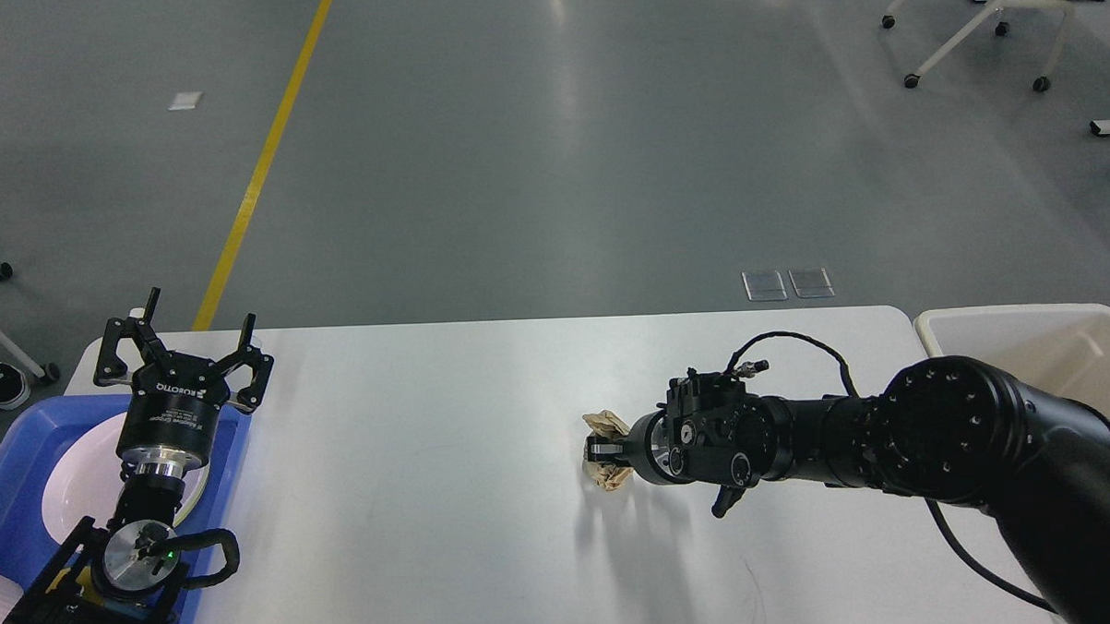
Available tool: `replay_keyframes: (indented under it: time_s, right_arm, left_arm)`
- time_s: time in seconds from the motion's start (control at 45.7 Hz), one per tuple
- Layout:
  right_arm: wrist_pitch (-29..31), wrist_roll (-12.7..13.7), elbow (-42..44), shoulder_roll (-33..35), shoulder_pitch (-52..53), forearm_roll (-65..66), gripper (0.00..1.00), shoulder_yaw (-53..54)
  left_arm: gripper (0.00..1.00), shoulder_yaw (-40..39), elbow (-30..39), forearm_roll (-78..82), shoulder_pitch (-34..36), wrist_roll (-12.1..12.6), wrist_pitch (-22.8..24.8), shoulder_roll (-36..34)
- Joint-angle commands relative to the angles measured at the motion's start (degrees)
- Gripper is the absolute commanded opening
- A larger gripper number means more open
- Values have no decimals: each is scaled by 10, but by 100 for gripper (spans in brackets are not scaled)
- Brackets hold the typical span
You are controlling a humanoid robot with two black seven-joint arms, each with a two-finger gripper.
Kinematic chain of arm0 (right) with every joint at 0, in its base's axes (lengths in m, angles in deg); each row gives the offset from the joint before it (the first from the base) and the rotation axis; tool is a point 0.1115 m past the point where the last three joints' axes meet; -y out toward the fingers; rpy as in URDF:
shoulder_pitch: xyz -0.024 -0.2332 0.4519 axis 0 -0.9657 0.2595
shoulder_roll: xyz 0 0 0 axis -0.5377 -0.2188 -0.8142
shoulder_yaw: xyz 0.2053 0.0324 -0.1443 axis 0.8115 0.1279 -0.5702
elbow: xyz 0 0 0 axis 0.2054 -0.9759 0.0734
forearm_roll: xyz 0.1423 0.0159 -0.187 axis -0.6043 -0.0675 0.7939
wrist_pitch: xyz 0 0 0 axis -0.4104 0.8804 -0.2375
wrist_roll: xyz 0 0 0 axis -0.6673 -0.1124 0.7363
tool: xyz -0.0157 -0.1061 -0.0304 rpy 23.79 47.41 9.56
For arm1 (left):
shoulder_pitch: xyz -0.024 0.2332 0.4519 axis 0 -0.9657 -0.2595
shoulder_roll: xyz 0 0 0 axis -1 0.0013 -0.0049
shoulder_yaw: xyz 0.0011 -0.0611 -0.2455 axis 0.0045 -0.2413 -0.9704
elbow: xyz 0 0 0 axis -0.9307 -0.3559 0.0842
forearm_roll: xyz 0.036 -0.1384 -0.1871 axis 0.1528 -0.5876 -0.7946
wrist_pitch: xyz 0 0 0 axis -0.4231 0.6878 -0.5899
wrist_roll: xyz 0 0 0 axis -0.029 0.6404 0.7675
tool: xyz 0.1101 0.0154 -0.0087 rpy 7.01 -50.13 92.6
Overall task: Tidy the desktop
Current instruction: 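Lower the right gripper and grasp the crumpled brown paper, then carry the crumpled paper to the white bin and lower it in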
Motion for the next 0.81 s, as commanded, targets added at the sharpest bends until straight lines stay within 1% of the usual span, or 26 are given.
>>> replay_keyframes:
  time_s: [0.0,0.109,0.241,0.35,0.46,0.547,0.657,0.788]
  right_arm:
    - [43,1,-37,19,41,-6,0,0]
    - [90,6,-98,50,101,-18,0,-4]
    - [126,30,-184,88,182,-21,0,-22]
    - [166,31,-258,113,271,-34,0,-51]
    - [202,31,-330,129,382,-101,0,-94]
    - [205,31,-380,140,453,-144,0,-133]
    - [204,31,-438,166,532,-165,0,-167]
    - [201,31,-506,169,613,-195,0,-229]
  left_arm:
    - [96,0,0,0,0,1,0,0]
    - [96,0,0,0,0,1,0,0]
    - [96,0,0,0,0,1,0,0]
    - [96,0,0,0,0,0,0,0]
    - [96,0,0,0,0,1,0,0]
    - [96,0,0,0,0,1,0,0]
    - [96,0,0,0,0,0,0,0]
    - [96,0,0,0,0,1,0,0]
